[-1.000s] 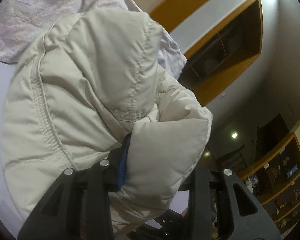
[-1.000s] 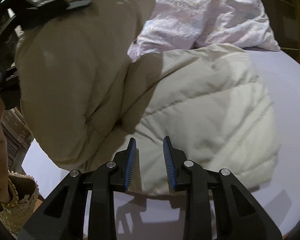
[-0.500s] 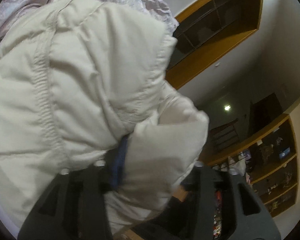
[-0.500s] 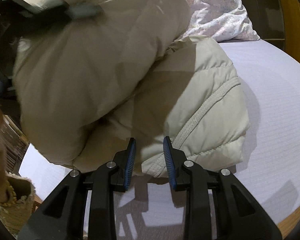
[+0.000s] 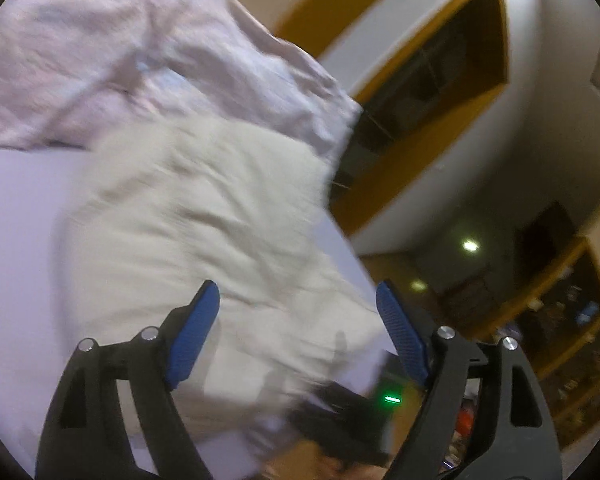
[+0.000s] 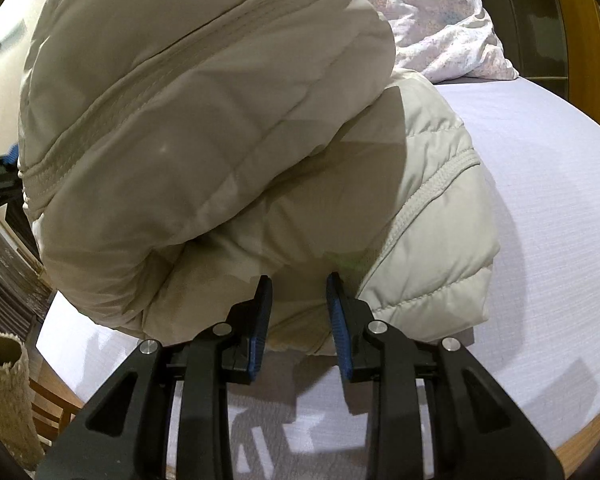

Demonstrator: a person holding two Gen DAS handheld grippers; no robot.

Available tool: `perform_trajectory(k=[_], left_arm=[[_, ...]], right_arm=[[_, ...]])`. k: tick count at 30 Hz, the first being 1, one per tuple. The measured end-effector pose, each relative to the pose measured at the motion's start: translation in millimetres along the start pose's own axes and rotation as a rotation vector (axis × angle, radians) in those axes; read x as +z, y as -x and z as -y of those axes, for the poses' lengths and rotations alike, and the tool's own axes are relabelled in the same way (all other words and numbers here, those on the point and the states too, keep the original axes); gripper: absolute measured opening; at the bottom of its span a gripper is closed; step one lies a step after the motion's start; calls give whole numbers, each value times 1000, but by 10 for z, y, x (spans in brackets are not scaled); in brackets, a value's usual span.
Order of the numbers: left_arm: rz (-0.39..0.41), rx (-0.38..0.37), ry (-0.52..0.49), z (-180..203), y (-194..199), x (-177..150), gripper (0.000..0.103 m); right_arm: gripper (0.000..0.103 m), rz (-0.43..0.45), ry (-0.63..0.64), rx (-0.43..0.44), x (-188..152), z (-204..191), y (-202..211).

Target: Fold large clothes

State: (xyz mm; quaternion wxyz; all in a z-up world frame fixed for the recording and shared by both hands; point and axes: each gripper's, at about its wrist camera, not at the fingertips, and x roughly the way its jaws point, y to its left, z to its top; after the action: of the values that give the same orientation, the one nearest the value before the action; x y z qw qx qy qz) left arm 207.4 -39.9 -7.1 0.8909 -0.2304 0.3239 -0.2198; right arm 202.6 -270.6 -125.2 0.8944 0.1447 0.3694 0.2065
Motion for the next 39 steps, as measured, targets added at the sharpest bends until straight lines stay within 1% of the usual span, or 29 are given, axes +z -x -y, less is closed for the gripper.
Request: perform_trajectory(k=[3, 5, 8, 10, 12, 15, 19, 22, 26, 33, 39], left_arm=[[58, 183, -25, -232, 62, 95, 80], [65, 259, -26, -354, 18, 127, 80], [31, 308, -1, -535, -91, 134, 80], [-9, 311, 11, -619, -218, 74, 80], [-25, 308, 8, -607, -328, 35, 80], [-31, 305, -23, -487, -436, -17, 82], [-44, 334, -62, -355, -629, -62, 87], [-46, 348, -70, -287, -726, -96, 87], [-51, 366, -80, -203, -841, -130, 87], [-60, 398, -118, -78, -1026, -183, 89], [-72, 417, -130, 4, -1188, -221, 90]], right_arm=[[30, -2, -2, 1, 11, 13, -8], [30, -3, -1, -1, 14, 12, -8], [30, -1, 9, -9, 21, 4, -10], [30, 1, 15, -13, 12, -12, -8], [30, 5, 19, -18, 2, -27, 7], [30, 13, 29, -31, -14, -48, 44], [30, 35, 38, -63, -19, -42, 121], [30, 36, 34, -63, -34, -18, 162], [34, 54, 45, -115, -46, 2, 218], [34, 54, 23, -120, -72, 89, 276], [34, 55, 12, -135, -67, 134, 279]])
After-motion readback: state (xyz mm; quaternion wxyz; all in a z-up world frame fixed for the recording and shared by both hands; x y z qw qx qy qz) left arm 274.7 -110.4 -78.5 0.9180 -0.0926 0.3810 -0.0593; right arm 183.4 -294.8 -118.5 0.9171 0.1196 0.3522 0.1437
